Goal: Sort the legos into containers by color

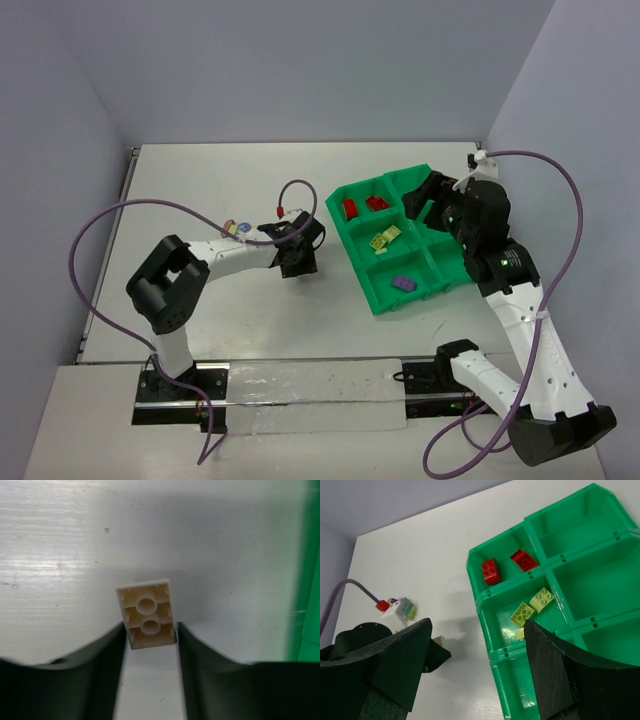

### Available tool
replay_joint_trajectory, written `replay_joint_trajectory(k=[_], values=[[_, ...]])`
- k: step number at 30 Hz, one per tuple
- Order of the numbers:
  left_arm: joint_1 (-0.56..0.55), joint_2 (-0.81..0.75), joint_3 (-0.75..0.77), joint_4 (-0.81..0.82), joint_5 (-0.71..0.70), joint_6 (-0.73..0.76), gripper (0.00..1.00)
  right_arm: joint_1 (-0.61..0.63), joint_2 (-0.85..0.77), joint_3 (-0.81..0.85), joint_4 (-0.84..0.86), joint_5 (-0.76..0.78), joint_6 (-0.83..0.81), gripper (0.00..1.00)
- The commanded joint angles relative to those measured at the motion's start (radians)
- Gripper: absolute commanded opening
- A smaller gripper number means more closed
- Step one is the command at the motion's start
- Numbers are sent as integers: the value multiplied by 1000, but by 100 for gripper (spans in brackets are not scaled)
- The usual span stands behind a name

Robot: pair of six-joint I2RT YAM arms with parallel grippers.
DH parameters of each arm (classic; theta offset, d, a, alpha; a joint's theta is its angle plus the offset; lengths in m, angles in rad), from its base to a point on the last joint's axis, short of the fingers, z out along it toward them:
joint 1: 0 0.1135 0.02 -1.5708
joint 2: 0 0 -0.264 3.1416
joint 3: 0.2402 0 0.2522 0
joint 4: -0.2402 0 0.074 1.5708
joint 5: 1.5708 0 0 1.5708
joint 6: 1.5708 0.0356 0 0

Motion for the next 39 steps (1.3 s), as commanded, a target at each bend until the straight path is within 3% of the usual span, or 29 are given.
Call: replay_joint_trajectory(k=[1,4,8,11,15,18,25,31,39], values=[[-5,27,58,53,76,26,76,7,-25,-30,2,20,-3,82],[-5,15,69,22,69,32,89,8,-22,-70,0,23,3,82],[-1,-58,97,-55,17,42,91,42,-25,-149,20,8,35,82],[26,-154,87,-116,-31,51,91,205,4,-182,31,80,48,82],[156,-270,29,-176,-26,68,90,340,74,-195,47,165,66,82],[305,-402,-22,-216,-13,82,90,373,145,-205,128,78,16,81],[523,-510,-66,-274,-38,95,89,521,553,60,12,50,-215,81],[544,-550,-97,-268,-17,81,89,589,856,253,-101,-21,-420,81],[550,-579,-118,-268,13,85,89,593,1048,347,-80,-7,-507,81]])
